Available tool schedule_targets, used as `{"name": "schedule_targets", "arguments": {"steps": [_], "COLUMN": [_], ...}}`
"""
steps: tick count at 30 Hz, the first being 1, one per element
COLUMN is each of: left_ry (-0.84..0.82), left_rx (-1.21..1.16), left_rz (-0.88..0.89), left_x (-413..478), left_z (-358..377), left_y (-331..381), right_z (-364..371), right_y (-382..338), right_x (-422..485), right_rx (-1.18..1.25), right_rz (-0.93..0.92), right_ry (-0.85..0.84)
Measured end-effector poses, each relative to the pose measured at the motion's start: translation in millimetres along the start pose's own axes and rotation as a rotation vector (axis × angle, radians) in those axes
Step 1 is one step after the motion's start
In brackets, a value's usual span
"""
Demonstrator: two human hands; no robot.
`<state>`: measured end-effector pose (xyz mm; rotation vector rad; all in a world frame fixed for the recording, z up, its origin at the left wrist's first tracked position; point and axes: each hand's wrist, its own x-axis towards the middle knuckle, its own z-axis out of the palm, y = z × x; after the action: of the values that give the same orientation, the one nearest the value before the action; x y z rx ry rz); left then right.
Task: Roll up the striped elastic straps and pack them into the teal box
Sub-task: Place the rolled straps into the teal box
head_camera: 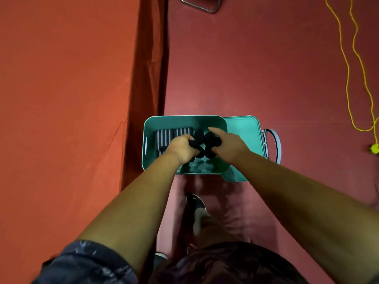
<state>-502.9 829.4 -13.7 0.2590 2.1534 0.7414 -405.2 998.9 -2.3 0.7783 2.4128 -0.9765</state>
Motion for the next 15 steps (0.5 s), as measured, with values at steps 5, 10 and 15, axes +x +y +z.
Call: {"name": "schedule_targets", "arguments": {"steps": [5, 10, 15], "left_ry": [-0.001, 0.03, 0.002], "left_rx": [0.057, 0.12, 0.237], "left_rz": [-0.007, -0.006, 0.057], "left_x": [30.3, 54.7, 71.3], "left_z": [15.2, 30.5, 40.9], "left_y": [-6.7, -18.0, -26.4], "right_z": [17.4, 36.4, 55.9], "right_y": [-1.5, -1.1, 0.8], "right_x": [19.2, 37.4, 51.7], "right_rx": [-0.102, -0.136, -0.16], "right_rz": [0.011, 0.069, 0.146], "right_ry": [-0.011, -0.053, -0.069]}}
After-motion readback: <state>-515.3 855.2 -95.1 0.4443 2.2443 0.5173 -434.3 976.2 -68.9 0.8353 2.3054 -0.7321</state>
